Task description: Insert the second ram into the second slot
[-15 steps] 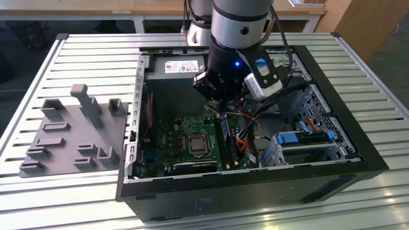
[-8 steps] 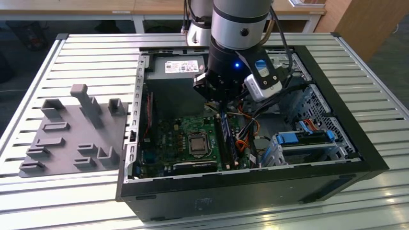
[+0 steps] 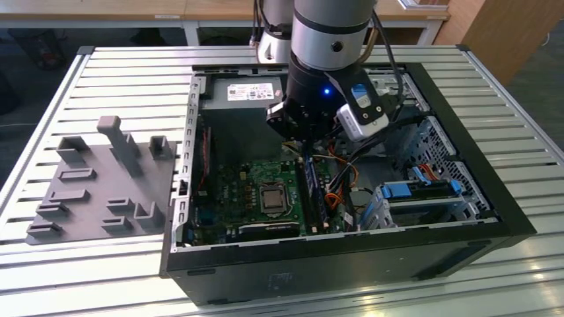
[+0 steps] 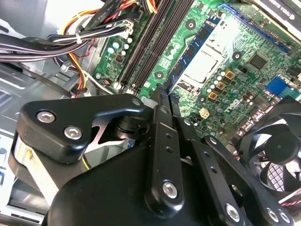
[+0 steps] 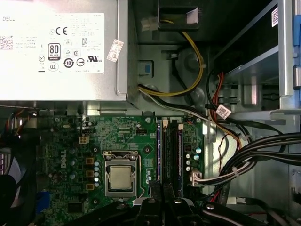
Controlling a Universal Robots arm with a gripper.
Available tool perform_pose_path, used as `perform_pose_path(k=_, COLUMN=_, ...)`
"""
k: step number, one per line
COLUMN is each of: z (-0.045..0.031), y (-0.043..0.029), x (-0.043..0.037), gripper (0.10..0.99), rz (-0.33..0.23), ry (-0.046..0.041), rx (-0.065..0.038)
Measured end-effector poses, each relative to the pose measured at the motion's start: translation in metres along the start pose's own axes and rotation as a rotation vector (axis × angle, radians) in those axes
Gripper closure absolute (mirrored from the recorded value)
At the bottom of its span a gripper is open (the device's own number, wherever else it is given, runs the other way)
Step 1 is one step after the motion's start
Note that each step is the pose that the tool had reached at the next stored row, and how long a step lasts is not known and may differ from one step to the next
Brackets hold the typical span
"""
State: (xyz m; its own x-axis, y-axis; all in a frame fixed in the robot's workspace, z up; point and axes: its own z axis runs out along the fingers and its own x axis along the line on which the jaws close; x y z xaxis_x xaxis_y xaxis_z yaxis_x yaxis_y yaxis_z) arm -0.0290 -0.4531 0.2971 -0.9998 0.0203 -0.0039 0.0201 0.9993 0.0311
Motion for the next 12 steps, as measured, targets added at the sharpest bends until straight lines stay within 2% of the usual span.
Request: perform_pose_path(k=12, z=0.0036, y=-0.0010, x=0.0000, gripper=0.953, rz=0.000, ry=0.0001, rx=0.000)
